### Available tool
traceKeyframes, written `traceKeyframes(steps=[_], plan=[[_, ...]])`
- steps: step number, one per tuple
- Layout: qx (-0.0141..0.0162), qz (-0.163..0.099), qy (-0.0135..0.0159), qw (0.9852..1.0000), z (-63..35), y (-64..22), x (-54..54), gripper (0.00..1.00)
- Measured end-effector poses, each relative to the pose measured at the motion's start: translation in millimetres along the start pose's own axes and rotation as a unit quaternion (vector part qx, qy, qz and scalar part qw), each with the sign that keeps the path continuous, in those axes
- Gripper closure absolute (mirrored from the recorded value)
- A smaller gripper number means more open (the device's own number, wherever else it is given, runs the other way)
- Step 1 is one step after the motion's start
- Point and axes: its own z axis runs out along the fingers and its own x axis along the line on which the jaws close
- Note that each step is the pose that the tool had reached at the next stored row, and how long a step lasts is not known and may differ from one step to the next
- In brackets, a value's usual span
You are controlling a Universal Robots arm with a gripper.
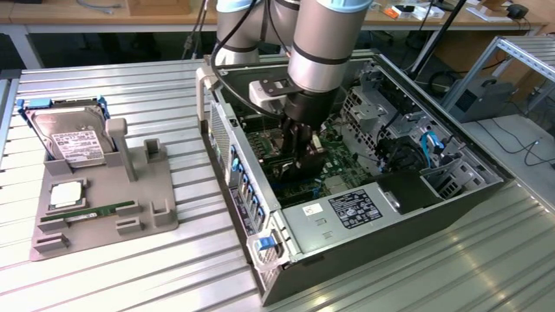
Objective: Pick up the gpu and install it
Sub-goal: 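Insert the gpu into the slot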
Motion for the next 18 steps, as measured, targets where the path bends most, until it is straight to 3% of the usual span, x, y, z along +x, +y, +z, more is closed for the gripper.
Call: traceKeyframes(steps=[4,6,7,8,9,10,15,18], plan=[[0.0,0.0,0.0001,1.0,-2.3,0.0,-0.2,0.48],[0.0,0.0,0.0,1.0,-2.2,0.0,-0.3,0.63],[0.0,0.0,0.0,1.0,-2.2,0.0,-0.3,0.63],[0.0,-0.001,0.0,1.0,-2.2,0.0,-0.3,0.75],[0.0001,-0.001,-0.0001,1.0,-2.3,0.0,-0.4,0.75],[0.0,-0.002,-0.0001,1.0,-2.4,-0.1,-0.4,0.87],[-0.0041,-0.008,-0.0002,1.0,-1.0,-40.7,-0.9,0.89],[-0.0043,-0.009,-0.0003,1.0,-5.4,-52.1,-1.1,0.89]])
